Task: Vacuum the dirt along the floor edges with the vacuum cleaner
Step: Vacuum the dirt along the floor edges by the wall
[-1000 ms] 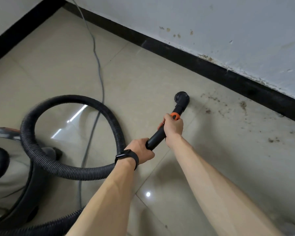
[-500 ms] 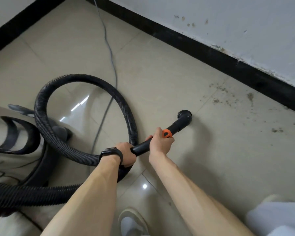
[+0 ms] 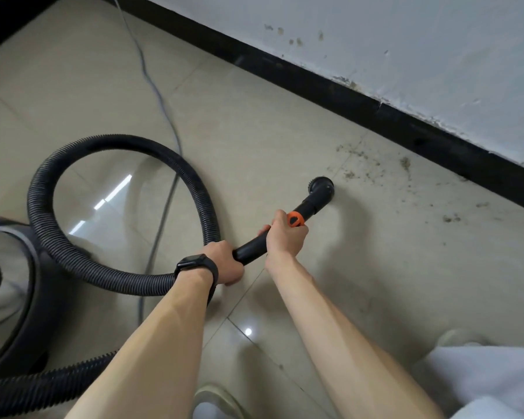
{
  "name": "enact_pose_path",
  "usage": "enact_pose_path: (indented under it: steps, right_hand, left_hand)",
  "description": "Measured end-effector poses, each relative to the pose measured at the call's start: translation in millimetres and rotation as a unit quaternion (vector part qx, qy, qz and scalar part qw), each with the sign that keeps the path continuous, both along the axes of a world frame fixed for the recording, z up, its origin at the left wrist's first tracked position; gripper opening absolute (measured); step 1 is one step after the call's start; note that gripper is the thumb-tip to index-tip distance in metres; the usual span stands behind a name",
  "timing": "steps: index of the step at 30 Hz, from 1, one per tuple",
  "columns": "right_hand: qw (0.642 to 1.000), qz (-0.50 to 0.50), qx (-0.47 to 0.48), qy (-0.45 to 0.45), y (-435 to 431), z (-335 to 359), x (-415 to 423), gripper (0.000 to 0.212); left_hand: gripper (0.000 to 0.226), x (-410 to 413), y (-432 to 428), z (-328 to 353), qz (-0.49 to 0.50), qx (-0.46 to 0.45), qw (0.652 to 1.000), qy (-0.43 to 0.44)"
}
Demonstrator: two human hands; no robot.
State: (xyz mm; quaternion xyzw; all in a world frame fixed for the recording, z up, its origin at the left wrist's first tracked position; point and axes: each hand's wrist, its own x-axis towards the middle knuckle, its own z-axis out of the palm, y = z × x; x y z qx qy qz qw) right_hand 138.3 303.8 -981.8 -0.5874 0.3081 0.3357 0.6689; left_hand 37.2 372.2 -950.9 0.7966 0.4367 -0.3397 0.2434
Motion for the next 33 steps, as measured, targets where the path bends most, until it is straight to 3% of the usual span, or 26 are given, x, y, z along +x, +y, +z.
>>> enact_pose_path:
  steps: [12,19,33]
  right_hand:
    - [0.999,0.024,0.015,-0.022,8,-11,48,0.025]
    - [0.999,0.020,0.021,-0.024,9,-13,71,0.022]
    - [0.999,0.019,-0.004,-0.037,17,-11,116,0.021]
  left_hand:
    - [0.023,36,4,-14,-0.005,0.011,0.999,-0.048]
    - [0.015,56,1,-16,-0.023,0.018,0.997,-0.073]
    - [0.019,75,-2,-27,-0.080,0.097,0.977,-0.170]
